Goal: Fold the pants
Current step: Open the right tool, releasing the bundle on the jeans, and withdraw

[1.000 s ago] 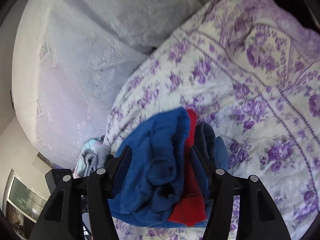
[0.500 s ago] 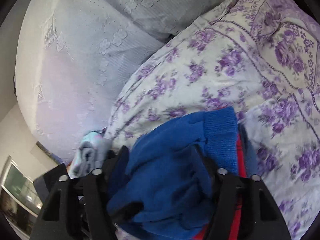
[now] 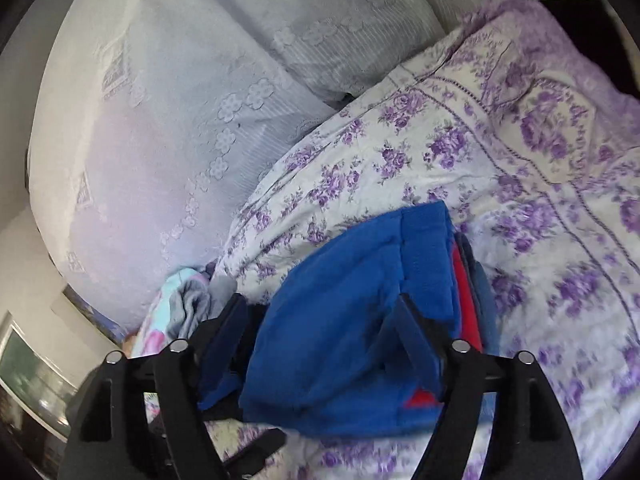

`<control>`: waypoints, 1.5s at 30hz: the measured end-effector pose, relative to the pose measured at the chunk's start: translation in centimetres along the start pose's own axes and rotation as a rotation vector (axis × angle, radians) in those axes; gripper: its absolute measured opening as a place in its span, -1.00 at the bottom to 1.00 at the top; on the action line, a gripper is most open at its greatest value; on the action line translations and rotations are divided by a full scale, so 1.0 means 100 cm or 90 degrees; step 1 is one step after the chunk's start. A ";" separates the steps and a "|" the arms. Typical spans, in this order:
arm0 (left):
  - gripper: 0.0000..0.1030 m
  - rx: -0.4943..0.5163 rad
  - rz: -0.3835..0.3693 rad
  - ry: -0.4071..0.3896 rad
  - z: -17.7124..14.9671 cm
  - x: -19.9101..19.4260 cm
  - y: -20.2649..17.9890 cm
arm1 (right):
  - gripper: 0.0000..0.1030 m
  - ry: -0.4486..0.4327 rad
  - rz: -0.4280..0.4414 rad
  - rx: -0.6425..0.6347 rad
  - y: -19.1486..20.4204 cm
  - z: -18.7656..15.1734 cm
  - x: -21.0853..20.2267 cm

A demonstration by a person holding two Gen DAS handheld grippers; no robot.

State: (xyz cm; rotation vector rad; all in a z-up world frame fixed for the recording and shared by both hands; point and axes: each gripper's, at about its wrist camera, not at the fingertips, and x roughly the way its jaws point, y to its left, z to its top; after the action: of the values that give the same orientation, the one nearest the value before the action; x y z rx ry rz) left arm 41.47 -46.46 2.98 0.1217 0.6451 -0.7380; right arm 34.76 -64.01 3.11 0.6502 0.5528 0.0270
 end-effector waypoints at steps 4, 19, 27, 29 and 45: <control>0.91 -0.005 0.054 -0.004 -0.043 -0.042 -0.011 | 0.86 -0.009 -0.097 -0.023 0.008 -0.058 -0.041; 0.91 -0.028 0.187 -0.132 -0.072 -0.174 -0.033 | 0.93 -0.273 -0.336 -0.139 0.080 -0.131 -0.175; 0.91 -0.013 0.293 -0.134 -0.060 -0.162 -0.049 | 0.93 -0.282 -0.299 -0.193 0.087 -0.144 -0.164; 0.91 -0.022 0.236 -0.108 -0.064 -0.145 -0.046 | 0.93 -0.248 -0.317 -0.233 0.080 -0.151 -0.149; 0.91 -0.020 0.198 -0.072 -0.076 -0.125 -0.035 | 0.93 -0.211 -0.354 -0.253 0.077 -0.165 -0.123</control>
State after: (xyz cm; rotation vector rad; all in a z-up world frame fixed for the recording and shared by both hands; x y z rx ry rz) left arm 28.36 -39.25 4.64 0.1471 0.5152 -0.4320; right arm 17.17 -50.83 2.62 0.0926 0.3755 -0.4750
